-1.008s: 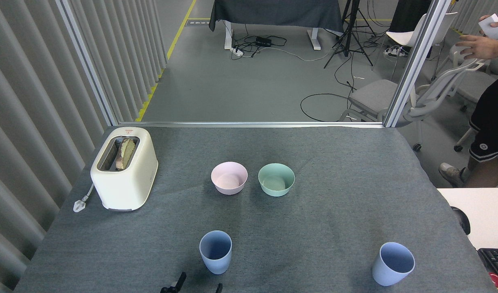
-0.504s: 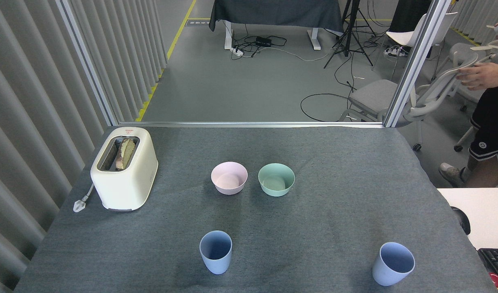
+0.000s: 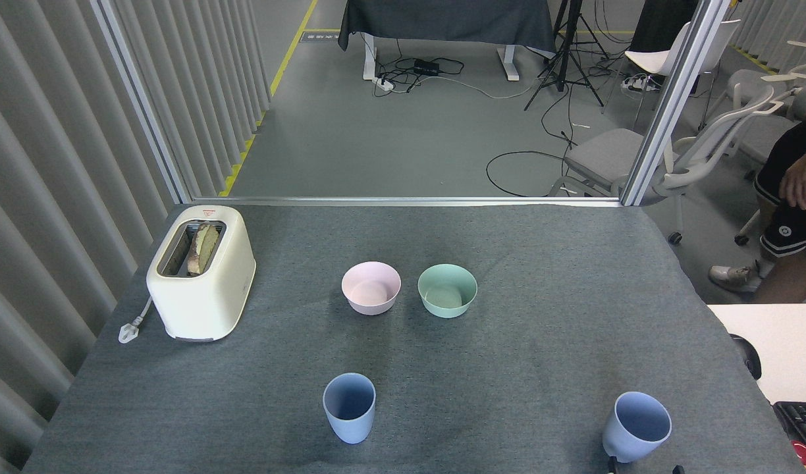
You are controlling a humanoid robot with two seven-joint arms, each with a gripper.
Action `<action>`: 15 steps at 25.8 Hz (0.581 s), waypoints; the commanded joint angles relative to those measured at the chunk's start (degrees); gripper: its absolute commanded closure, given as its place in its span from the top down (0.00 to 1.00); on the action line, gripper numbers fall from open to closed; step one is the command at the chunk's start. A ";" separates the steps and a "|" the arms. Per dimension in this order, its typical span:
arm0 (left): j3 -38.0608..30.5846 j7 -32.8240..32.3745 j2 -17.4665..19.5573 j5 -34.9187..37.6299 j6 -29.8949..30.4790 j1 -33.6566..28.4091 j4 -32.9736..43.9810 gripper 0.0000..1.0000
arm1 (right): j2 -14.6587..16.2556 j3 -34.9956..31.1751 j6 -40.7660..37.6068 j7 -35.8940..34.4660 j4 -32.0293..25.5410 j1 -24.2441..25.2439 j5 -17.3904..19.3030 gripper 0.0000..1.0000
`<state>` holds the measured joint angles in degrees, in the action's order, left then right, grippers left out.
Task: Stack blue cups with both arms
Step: 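Reach the right gripper to the other blue cup and grasp it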
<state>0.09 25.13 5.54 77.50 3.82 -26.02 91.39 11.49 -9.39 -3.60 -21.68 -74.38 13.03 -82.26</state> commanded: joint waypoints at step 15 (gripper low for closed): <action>0.09 0.09 0.09 -0.16 -0.13 -0.08 0.02 1.00 | 0.81 0.25 -0.35 0.50 4.51 -6.87 -0.09 1.00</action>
<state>0.16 25.21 5.63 77.28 3.77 -26.10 91.40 12.27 -9.22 -3.79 -21.02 -70.68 7.62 -82.35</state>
